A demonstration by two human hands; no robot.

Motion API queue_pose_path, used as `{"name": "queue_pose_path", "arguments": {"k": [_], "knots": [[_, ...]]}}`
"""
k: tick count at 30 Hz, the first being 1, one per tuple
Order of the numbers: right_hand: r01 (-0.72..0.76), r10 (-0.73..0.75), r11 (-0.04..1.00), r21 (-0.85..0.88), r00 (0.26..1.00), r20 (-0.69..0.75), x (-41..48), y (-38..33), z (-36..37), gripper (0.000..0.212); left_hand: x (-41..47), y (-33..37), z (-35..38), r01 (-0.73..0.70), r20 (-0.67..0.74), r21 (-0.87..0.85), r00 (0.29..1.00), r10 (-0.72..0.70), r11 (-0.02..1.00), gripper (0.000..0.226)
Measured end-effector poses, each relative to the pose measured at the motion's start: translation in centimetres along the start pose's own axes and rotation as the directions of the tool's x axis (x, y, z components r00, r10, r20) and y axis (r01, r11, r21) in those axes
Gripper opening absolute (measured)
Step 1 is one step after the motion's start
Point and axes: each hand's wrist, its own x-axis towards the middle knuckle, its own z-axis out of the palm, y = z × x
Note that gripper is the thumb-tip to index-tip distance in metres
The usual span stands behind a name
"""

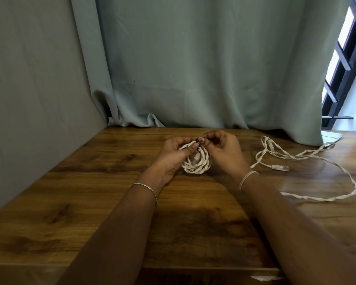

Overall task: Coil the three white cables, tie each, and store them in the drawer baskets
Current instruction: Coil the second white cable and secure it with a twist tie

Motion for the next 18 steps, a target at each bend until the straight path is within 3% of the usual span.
{"name": "queue_pose_path", "arguments": {"k": [4, 6, 11, 18], "knots": [[-0.15, 0.148, 0.927, 0.345, 0.989, 0.032, -0.8, -0.9, 0.0, 0.001, -0.3, 0.2, -0.3, -0.027, 0.027, 0.007, 0.999, 0.027, 1.0, 0.027], [-0.211, 0.192, 0.878, 0.431, 0.977, 0.089, -0.8, -1.0, -0.5, 0.003, -0.4, 0.4, -0.3, -0.04, 0.034, -0.014, 0.999, 0.04, 0.999, 0.029], [-0.346, 0.273, 0.79, 0.506, 0.937, 0.217, -0.3, -0.7, -1.3, 0.009, -0.6, 0.4, -0.5, -0.024, 0.06, -0.076, 0.998, 0.029, 0.997, 0.02], [-0.375, 0.273, 0.774, 0.51, 0.925, 0.266, -0.6, -1.0, -1.5, 0.004, -0.5, 0.2, -0.8, -0.023, 0.091, -0.102, 0.995, 0.032, 0.994, 0.015]]}}
